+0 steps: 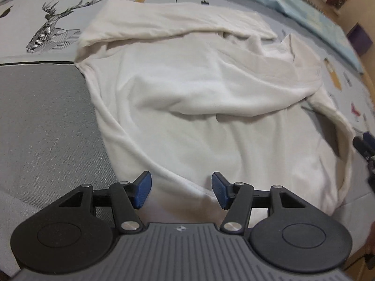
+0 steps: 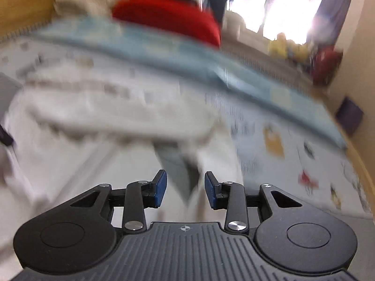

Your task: Fold small clothes

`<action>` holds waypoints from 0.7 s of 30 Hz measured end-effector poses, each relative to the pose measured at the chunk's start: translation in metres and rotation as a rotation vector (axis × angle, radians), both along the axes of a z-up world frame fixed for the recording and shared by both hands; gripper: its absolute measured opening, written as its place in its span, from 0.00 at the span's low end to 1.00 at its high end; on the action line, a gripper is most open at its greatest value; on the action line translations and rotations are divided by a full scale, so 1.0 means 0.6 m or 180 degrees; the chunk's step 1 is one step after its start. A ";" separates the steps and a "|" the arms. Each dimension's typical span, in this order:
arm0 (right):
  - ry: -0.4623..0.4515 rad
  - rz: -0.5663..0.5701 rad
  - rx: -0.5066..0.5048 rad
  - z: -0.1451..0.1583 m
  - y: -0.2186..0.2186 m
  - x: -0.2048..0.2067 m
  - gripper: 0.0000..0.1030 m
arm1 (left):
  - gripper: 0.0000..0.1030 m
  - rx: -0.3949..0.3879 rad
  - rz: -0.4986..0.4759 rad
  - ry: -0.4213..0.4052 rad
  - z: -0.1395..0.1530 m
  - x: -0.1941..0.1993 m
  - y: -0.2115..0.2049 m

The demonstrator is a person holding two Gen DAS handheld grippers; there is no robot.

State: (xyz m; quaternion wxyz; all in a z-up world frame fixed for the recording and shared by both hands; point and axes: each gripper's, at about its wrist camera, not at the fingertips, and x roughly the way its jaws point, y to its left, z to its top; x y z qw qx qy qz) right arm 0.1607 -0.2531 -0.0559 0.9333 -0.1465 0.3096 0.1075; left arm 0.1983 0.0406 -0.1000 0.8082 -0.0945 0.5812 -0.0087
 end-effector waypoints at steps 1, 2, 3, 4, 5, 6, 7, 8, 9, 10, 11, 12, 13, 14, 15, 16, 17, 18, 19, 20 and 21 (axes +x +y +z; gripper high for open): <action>0.0016 0.0047 0.0169 0.008 -0.002 0.004 0.36 | 0.61 0.0037 -0.0016 0.0043 -0.005 0.003 -0.003; 0.0128 0.0106 0.0310 0.008 -0.004 0.015 0.36 | 0.61 0.0089 -0.0046 0.0084 -0.012 0.007 -0.007; 0.0339 0.0182 0.0376 -0.001 -0.002 0.026 0.36 | 0.61 0.0117 -0.0076 0.0102 -0.014 0.008 -0.009; 0.0520 0.0217 0.0336 -0.015 0.002 0.037 0.36 | 0.62 0.0144 -0.0117 0.0107 -0.016 0.009 -0.011; 0.0638 0.0222 0.0218 -0.030 0.009 0.047 0.36 | 0.62 0.0165 -0.0165 0.0107 -0.017 0.010 -0.013; 0.0715 0.0209 0.0095 -0.044 0.015 0.059 0.37 | 0.62 0.0196 -0.0219 0.0109 -0.018 0.009 -0.014; 0.0809 0.0164 0.0004 -0.055 0.019 0.073 0.41 | 0.62 0.0227 -0.0271 0.0113 -0.018 0.007 -0.013; 0.0931 0.0050 -0.0109 -0.071 0.018 0.085 0.43 | 0.61 0.0261 -0.0316 0.0119 -0.018 0.005 -0.012; 0.1068 -0.0109 -0.0239 -0.087 0.013 0.098 0.47 | 0.61 0.0299 -0.0369 0.0132 -0.018 0.002 -0.010; 0.1112 -0.0196 -0.0192 -0.094 0.001 0.103 0.52 | 0.57 0.0330 -0.0428 0.0138 -0.016 -0.002 -0.007; 0.1116 -0.0257 -0.0108 -0.094 -0.005 0.109 0.51 | 0.52 0.0347 -0.0472 0.0139 -0.014 -0.006 -0.003; 0.1167 -0.0305 -0.0034 -0.092 -0.009 0.115 0.51 | 0.45 0.0389 -0.0508 0.0147 -0.011 -0.011 0.004; 0.1187 -0.0329 0.0020 -0.091 -0.013 0.116 0.44 | 0.26 0.0440 -0.0534 0.0162 -0.010 -0.015 0.013; 0.1200 -0.0284 0.0043 -0.090 -0.012 0.116 0.35 | 0.03 0.0490 -0.0552 0.0176 -0.007 -0.019 0.024; 0.1209 -0.0180 0.0061 -0.091 -0.004 0.109 0.14 | 0.00 0.0537 -0.0573 0.0175 -0.003 -0.023 0.034; 0.1211 -0.0081 0.0047 -0.091 0.002 0.105 0.00 | 0.00 0.0579 -0.0586 0.0153 0.001 -0.029 0.045; 0.1206 -0.0029 -0.0007 -0.091 0.009 0.096 0.00 | 0.00 0.0616 -0.0595 0.0125 0.007 -0.035 0.057; 0.1209 -0.0012 -0.0020 -0.090 0.012 0.088 0.00 | 0.00 0.0643 -0.0592 0.0111 0.011 -0.040 0.067; 0.1236 -0.0011 0.0028 -0.088 0.010 0.088 0.00 | 0.00 0.0653 -0.0566 0.0087 0.017 -0.047 0.078; 0.1234 -0.0050 0.0114 -0.079 0.003 0.086 0.00 | 0.00 0.0624 -0.0534 0.0038 0.023 -0.053 0.090; 0.1192 -0.0121 0.0187 -0.070 -0.001 0.085 0.00 | 0.00 0.0574 -0.0503 -0.0010 0.031 -0.058 0.100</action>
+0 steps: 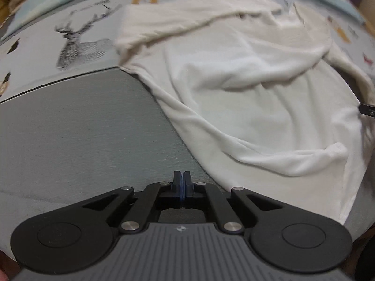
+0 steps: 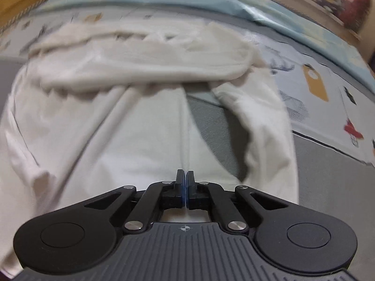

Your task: Fold small clothes

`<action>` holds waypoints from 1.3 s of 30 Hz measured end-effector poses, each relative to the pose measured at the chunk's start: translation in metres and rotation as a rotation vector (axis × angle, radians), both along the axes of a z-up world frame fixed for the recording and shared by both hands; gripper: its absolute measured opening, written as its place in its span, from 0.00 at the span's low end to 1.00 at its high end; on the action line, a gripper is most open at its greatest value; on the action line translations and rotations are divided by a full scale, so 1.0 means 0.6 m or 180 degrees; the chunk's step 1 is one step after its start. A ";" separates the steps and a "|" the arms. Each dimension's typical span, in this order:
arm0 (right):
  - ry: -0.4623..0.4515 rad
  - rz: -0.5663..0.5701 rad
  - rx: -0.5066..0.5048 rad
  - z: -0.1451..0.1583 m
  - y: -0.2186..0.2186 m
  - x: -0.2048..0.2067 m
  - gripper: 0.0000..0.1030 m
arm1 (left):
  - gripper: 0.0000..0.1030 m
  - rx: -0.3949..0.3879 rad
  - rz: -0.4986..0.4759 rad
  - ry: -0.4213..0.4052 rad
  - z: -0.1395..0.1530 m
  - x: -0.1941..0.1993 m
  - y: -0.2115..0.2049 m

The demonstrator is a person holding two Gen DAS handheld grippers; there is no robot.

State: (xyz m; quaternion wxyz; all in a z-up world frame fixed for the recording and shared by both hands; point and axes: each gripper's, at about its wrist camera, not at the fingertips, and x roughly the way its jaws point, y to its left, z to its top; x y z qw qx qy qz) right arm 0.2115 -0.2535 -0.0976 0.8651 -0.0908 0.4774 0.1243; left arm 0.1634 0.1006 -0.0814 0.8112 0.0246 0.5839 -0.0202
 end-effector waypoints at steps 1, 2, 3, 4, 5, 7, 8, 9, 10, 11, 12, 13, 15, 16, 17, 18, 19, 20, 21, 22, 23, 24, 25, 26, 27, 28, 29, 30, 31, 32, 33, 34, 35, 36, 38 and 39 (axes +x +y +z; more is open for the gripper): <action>-0.0055 -0.0108 0.0070 0.014 -0.007 -0.006 0.00 | 0.00 -0.0057 0.0043 -0.0032 0.008 -0.005 0.010; -0.0105 -0.0218 0.0153 0.029 -0.019 -0.013 0.00 | 0.00 -0.0139 0.0123 -0.0067 0.015 -0.010 0.022; -0.0141 -0.0312 0.0203 0.041 -0.032 -0.020 0.00 | 0.00 -0.0211 0.0190 -0.0095 0.021 -0.015 0.030; -0.0163 -0.0383 0.0177 0.048 -0.042 -0.026 0.00 | 0.00 -0.0299 0.0256 -0.0126 0.026 -0.020 0.037; -0.0172 -0.0446 0.0093 0.052 -0.052 -0.036 0.00 | 0.01 -0.0365 0.0319 -0.0142 0.030 -0.022 0.040; -0.0101 -0.0517 -0.0038 0.053 -0.068 -0.057 0.00 | 0.02 -0.0515 0.0397 -0.0174 0.038 -0.023 0.035; -0.0051 -0.0525 -0.0123 0.052 -0.075 -0.067 0.00 | 0.06 -0.0609 0.0403 -0.0207 0.040 -0.024 0.027; -0.0002 -0.0506 -0.0207 0.050 -0.079 -0.078 0.00 | 0.08 -0.0695 0.0399 -0.0225 0.041 -0.024 0.016; 0.0046 -0.0494 -0.0293 0.048 -0.081 -0.088 0.00 | 0.09 -0.0748 0.0386 -0.0221 0.041 -0.022 0.006; 0.0098 -0.0491 -0.0364 0.046 -0.084 -0.097 0.00 | 0.12 -0.0800 0.0363 -0.0207 0.038 -0.018 -0.008; 0.0172 -0.0504 -0.0422 0.042 -0.089 -0.103 0.00 | 0.15 -0.0853 0.0332 -0.0191 0.034 -0.014 -0.022; 0.0248 -0.0523 -0.0465 0.039 -0.094 -0.109 0.00 | 0.20 -0.0887 0.0310 -0.0176 0.029 -0.010 -0.035; 0.0335 -0.0548 -0.0524 0.038 -0.105 -0.118 0.00 | 0.26 -0.0948 0.0296 -0.0143 0.018 0.002 -0.062; 0.0386 -0.0549 -0.0494 0.036 -0.109 -0.121 0.00 | 0.33 -0.0982 0.0303 -0.0127 0.009 0.007 -0.071; 0.0416 -0.0517 -0.0382 0.036 -0.110 -0.125 0.00 | 0.42 -0.1017 0.0345 -0.0065 -0.003 0.014 -0.082; 0.0399 -0.0466 -0.0293 0.038 -0.110 -0.127 0.00 | 0.45 -0.1029 0.0415 0.0028 -0.017 0.022 -0.088; 0.0355 -0.0444 -0.0270 0.041 -0.110 -0.129 0.00 | 0.45 -0.1013 0.0492 0.0133 -0.030 0.027 -0.095; 0.0317 -0.0440 -0.0238 0.043 -0.111 -0.130 0.01 | 0.46 -0.0992 0.0574 0.0230 -0.042 0.034 -0.103; 0.0309 -0.0451 -0.0176 0.044 -0.114 -0.128 0.01 | 0.46 -0.0980 0.0618 0.0223 -0.047 0.041 -0.112; 0.0319 -0.0463 -0.0084 0.042 -0.117 -0.126 0.02 | 0.48 -0.0949 0.0616 0.0189 -0.049 0.045 -0.118; 0.0340 -0.0457 -0.0025 0.041 -0.119 -0.125 0.02 | 0.48 -0.0902 0.0592 0.0155 -0.048 0.049 -0.128; 0.0362 -0.0453 0.0003 0.038 -0.121 -0.120 0.04 | 0.48 -0.0842 0.0544 0.0119 -0.048 0.054 -0.138; 0.0392 -0.0446 0.0011 0.033 -0.121 -0.115 0.05 | 0.47 -0.0785 0.0488 0.0094 -0.050 0.055 -0.144; 0.0412 -0.0436 0.0013 0.030 -0.120 -0.110 0.05 | 0.31 -0.0709 0.0436 0.0070 -0.052 0.053 -0.146; 0.0429 -0.0427 0.0025 0.027 -0.120 -0.105 0.05 | 0.18 -0.0539 0.0341 0.0037 -0.051 0.054 -0.152; 0.0456 -0.0428 0.0036 0.024 -0.118 -0.099 0.05 | 0.09 -0.0414 0.0236 0.0021 -0.051 0.054 -0.153; 0.0484 -0.0434 0.0037 0.020 -0.119 -0.093 0.05 | 0.05 -0.0422 0.0182 0.0021 -0.047 0.051 -0.146; 0.0513 -0.0434 0.0027 0.016 -0.117 -0.088 0.05 | 0.05 -0.0453 0.0160 0.0033 -0.042 0.049 -0.136; 0.0531 -0.0429 0.0019 0.013 -0.114 -0.084 0.05 | 0.04 -0.0421 0.0146 0.0024 -0.036 0.045 -0.123; 0.0549 -0.0420 0.0006 0.010 -0.111 -0.081 0.05 | 0.04 -0.0349 0.0136 0.0003 -0.030 0.037 -0.109; 0.0566 -0.0408 -0.0005 0.008 -0.108 -0.079 0.05 | 0.04 -0.0279 0.0154 -0.0017 -0.023 0.031 -0.091; 0.0575 -0.0390 -0.0020 0.008 -0.103 -0.078 0.04 | 0.04 -0.0272 0.0214 -0.0023 -0.016 0.024 -0.070; 0.0577 -0.0369 -0.0027 0.009 -0.099 -0.078 0.04 | 0.04 -0.0280 0.0283 -0.0024 -0.009 0.017 -0.046; 0.0596 -0.0351 -0.0015 0.010 -0.096 -0.078 0.01 | 0.04 -0.0262 0.0329 -0.0023 -0.003 0.011 -0.024; 0.0629 -0.0352 0.0045 0.014 -0.095 -0.081 0.00 | 0.04 -0.0152 0.0375 -0.0014 0.007 -0.002 0.015; 0.0660 -0.0354 0.0101 0.016 -0.096 -0.082 0.00 | 0.04 -0.0076 0.0401 0.0007 0.009 -0.012 0.036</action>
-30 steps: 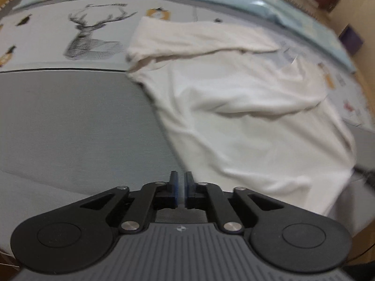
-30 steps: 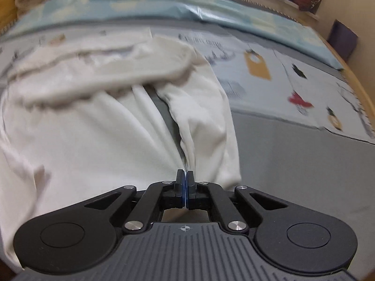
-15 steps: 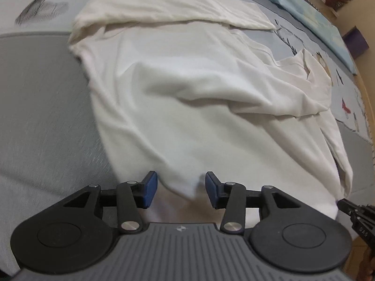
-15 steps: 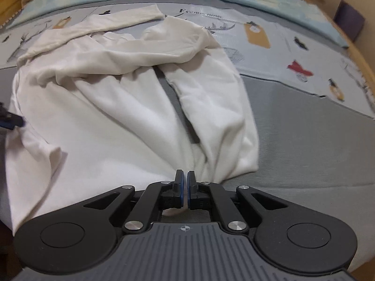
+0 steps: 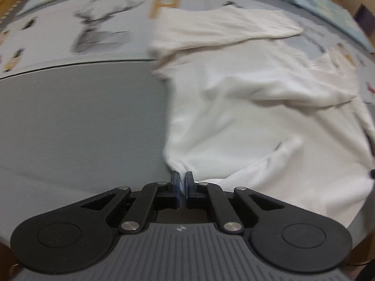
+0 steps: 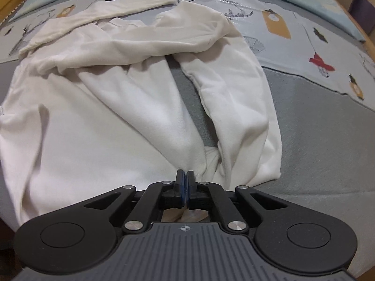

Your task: Fold small clothes

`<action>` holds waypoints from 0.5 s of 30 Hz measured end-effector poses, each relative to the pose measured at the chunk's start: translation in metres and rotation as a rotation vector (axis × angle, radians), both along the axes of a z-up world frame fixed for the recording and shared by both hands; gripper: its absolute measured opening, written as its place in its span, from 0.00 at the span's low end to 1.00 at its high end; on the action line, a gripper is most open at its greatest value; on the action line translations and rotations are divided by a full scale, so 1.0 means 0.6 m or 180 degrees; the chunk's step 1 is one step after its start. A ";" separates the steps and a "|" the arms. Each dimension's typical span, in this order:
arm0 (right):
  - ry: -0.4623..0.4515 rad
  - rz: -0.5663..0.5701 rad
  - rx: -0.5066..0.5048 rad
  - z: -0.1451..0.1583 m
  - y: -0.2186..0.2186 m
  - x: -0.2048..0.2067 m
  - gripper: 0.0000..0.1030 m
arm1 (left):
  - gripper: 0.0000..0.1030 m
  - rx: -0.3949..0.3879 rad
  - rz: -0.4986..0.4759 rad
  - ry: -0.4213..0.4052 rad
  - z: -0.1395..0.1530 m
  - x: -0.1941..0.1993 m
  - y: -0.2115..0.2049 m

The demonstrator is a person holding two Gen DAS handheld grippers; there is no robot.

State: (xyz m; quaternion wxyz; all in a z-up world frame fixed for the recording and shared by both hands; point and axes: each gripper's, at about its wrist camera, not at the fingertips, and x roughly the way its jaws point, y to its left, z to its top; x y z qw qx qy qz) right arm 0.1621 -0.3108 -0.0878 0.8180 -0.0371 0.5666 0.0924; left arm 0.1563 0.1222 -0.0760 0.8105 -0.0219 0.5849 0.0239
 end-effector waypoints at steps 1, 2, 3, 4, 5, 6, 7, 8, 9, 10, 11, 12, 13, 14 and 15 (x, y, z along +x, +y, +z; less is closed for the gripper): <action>0.0032 -0.0001 0.0072 0.003 0.000 -0.003 0.00 | 0.04 0.0047 0.0034 0.0032 0.003 -0.009 0.019; 0.0059 0.0012 0.0146 0.007 0.002 -0.006 0.00 | 0.00 0.0106 0.0074 0.0078 0.004 -0.017 0.038; 0.0082 0.0038 0.0207 0.011 0.005 -0.010 0.00 | 0.00 0.0240 0.0071 0.0135 0.004 -0.023 0.049; 0.0119 0.0089 0.0243 0.013 0.010 -0.015 0.00 | 0.00 0.0390 0.0053 0.0171 0.005 -0.027 0.058; 0.0168 0.0151 0.0257 0.014 0.015 -0.020 0.00 | 0.02 0.0449 0.0080 0.0148 0.010 -0.031 0.067; 0.0236 0.0234 0.0248 0.012 0.021 -0.026 0.00 | 0.02 0.0332 0.0135 0.0041 0.023 -0.035 0.077; 0.0278 0.0306 0.0196 0.011 0.028 -0.031 0.00 | 0.03 0.0137 0.0155 -0.0074 0.036 -0.037 0.082; 0.0267 0.0364 0.0090 0.011 0.034 -0.036 0.00 | 0.07 -0.0063 0.0147 -0.0177 0.048 -0.039 0.083; 0.0218 0.0391 0.0028 0.014 0.036 -0.039 0.00 | 0.08 -0.0213 0.0109 -0.0264 0.058 -0.040 0.079; 0.0132 0.0375 0.0038 0.023 0.034 -0.040 0.00 | 0.11 -0.0280 0.0067 -0.0314 0.064 -0.039 0.071; 0.0028 0.0322 0.0067 0.034 0.029 -0.039 0.00 | 0.15 -0.0294 0.0016 -0.0346 0.067 -0.036 0.057; -0.0127 0.0231 0.0092 0.049 0.021 -0.038 0.00 | 0.16 -0.0272 -0.0039 -0.0356 0.069 -0.034 0.042; -0.0296 0.0111 0.0127 0.065 0.010 -0.037 0.02 | 0.16 -0.0246 -0.0076 -0.0351 0.068 -0.031 0.030; -0.0433 -0.0021 0.0178 0.078 -0.003 -0.035 0.04 | 0.16 -0.0229 -0.0096 -0.0337 0.069 -0.026 0.017; -0.0565 -0.0205 0.0229 0.090 -0.019 -0.034 0.10 | 0.16 -0.0237 -0.0097 -0.0338 0.072 -0.023 0.008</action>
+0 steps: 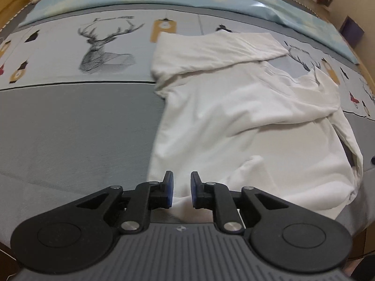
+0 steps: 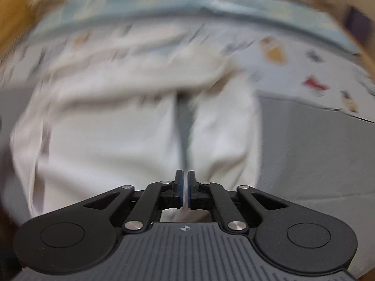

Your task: Fold small clothes

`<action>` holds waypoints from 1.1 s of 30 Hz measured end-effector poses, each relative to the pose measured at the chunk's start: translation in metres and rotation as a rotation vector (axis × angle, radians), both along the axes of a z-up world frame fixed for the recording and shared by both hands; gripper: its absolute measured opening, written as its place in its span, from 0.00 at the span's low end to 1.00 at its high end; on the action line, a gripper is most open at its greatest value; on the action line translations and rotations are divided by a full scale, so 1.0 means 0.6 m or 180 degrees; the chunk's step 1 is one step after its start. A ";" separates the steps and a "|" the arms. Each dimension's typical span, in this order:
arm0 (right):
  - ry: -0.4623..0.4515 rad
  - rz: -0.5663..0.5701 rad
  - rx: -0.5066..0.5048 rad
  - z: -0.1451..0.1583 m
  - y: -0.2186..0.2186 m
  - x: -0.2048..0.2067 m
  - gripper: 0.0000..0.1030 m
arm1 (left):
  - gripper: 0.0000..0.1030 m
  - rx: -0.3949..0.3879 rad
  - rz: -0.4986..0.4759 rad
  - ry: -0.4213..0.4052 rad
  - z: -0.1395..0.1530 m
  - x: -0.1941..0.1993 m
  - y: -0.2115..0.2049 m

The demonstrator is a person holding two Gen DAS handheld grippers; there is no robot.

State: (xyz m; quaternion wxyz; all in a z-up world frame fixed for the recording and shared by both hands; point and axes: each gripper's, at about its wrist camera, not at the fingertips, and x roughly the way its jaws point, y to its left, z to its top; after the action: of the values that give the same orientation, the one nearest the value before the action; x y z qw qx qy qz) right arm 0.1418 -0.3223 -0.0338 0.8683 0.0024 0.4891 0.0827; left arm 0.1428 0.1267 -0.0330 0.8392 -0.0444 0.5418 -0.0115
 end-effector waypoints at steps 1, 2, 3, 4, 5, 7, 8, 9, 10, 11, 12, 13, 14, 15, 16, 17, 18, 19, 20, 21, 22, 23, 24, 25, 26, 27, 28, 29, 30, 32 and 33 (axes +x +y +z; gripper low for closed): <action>-0.0077 -0.0167 0.0040 0.007 -0.015 0.001 0.16 | 0.16 -0.0022 -0.0001 -0.0021 0.004 0.005 -0.010; -0.0132 -0.0330 0.0097 0.012 -0.032 0.004 0.18 | 0.16 -0.0036 -0.0008 -0.0058 0.008 0.007 -0.023; -0.0146 -0.0446 0.0183 0.012 -0.046 0.007 0.23 | 0.16 -0.0043 -0.0017 -0.0095 0.010 0.013 -0.034; -0.0110 -0.0510 0.0278 0.008 -0.058 0.009 0.29 | 0.16 -0.0051 -0.0019 -0.0129 0.009 0.019 -0.048; -0.0019 -0.0527 0.0375 0.000 -0.065 0.014 0.31 | 0.16 -0.0069 -0.0018 -0.0157 0.013 0.020 -0.058; 0.0146 -0.0410 0.0464 -0.020 -0.061 0.021 0.37 | 0.16 -0.0124 -0.0019 -0.0193 0.017 0.028 -0.075; 0.0142 -0.0329 0.0437 -0.028 -0.054 0.022 0.38 | 0.16 -0.0134 -0.0020 -0.0195 0.017 0.033 -0.083; 0.0169 -0.0241 0.0366 -0.036 -0.045 0.025 0.39 | 0.16 -0.0133 -0.0018 -0.0191 0.017 0.038 -0.090; 0.0213 -0.0131 0.0244 -0.044 -0.032 0.029 0.39 | 0.16 -0.0133 -0.0019 -0.0193 0.018 0.042 -0.096; 0.0192 -0.0036 0.0115 -0.048 -0.018 0.033 0.39 | 0.16 -0.0130 -0.0023 -0.0197 0.019 0.046 -0.103; 0.0148 0.0001 0.0024 -0.054 -0.007 0.030 0.38 | 0.16 -0.0123 -0.0025 -0.0201 0.019 0.050 -0.109; 0.0144 -0.0014 -0.0026 -0.064 -0.004 0.033 0.27 | 0.16 -0.0113 -0.0028 -0.0201 0.019 0.054 -0.112; 0.0185 -0.0091 -0.0042 -0.076 -0.007 0.039 0.14 | 0.16 -0.0094 -0.0031 -0.0197 0.018 0.057 -0.114; 0.0218 -0.0204 -0.0060 -0.084 -0.015 0.047 0.06 | 0.16 -0.0070 -0.0028 -0.0186 0.017 0.060 -0.118; 0.0183 -0.0329 -0.0071 -0.087 -0.026 0.055 0.05 | 0.16 -0.0057 -0.0028 -0.0180 0.016 0.062 -0.120; 0.0122 -0.0429 -0.0124 -0.087 -0.037 0.063 0.05 | 0.16 -0.0050 -0.0030 -0.0176 0.015 0.065 -0.122; 0.0053 -0.0491 -0.0198 -0.083 -0.047 0.073 0.05 | 0.16 -0.0042 -0.0037 -0.0173 0.015 0.069 -0.126; -0.0068 -0.0577 -0.0327 -0.076 -0.060 0.082 0.05 | 0.16 -0.0037 -0.0049 -0.0179 0.014 0.072 -0.124; -0.0180 -0.0656 -0.0478 -0.070 -0.072 0.087 0.05 | 0.16 -0.0019 -0.0057 -0.0189 0.015 0.075 -0.127; -0.0285 -0.0753 -0.0714 -0.066 -0.087 0.093 0.04 | 0.16 -0.0003 -0.0064 -0.0196 0.015 0.077 -0.127; -0.0399 -0.0883 -0.0986 -0.063 -0.105 0.100 0.04 | 0.16 0.0014 -0.0062 -0.0196 0.015 0.080 -0.126; -0.0498 -0.1015 -0.1197 -0.060 -0.123 0.105 0.04 | 0.16 0.0025 -0.0055 -0.0187 0.014 0.083 -0.126; -0.0585 -0.1171 -0.1348 -0.057 -0.145 0.107 0.04 | 0.16 0.0037 -0.0046 -0.0171 0.013 0.086 -0.124; -0.0657 -0.1348 -0.1456 -0.054 -0.170 0.111 0.04 | 0.16 0.0051 -0.0036 -0.0154 0.012 0.088 -0.123; -0.0699 -0.1545 -0.1578 -0.053 -0.194 0.113 0.04 | 0.16 0.0067 -0.0024 -0.0139 0.010 0.091 -0.121; -0.0721 -0.1712 -0.1691 -0.054 -0.216 0.114 0.04 | 0.16 0.0081 -0.0014 -0.0126 0.008 0.093 -0.118; -0.0727 -0.1878 -0.1790 -0.056 -0.239 0.114 0.05 | 0.16 0.0087 -0.0007 -0.0118 0.007 0.094 -0.117; -0.0720 -0.1998 -0.1840 -0.059 -0.257 0.112 0.05 | 0.16 0.0091 0.0000 -0.0109 0.006 0.095 -0.116; -0.0701 -0.2109 -0.1893 -0.063 -0.274 0.112 0.05 | 0.16 0.0092 0.0000 -0.0105 0.005 0.097 -0.114; -0.0702 -0.2229 -0.1982 -0.072 -0.297 0.111 0.06 | 0.19 0.0095 0.0003 -0.0096 0.003 0.098 -0.112; -0.0721 -0.2252 -0.1996 -0.075 -0.304 0.110 0.07 | 0.20 0.0093 0.0007 -0.0092 0.002 0.099 -0.111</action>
State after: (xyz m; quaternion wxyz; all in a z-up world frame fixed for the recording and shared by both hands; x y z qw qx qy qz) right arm 0.2081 -0.5045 -0.0790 0.8498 -0.1022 0.3621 -0.3692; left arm 0.2020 0.0599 -0.0318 0.8475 -0.0326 0.5297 -0.0033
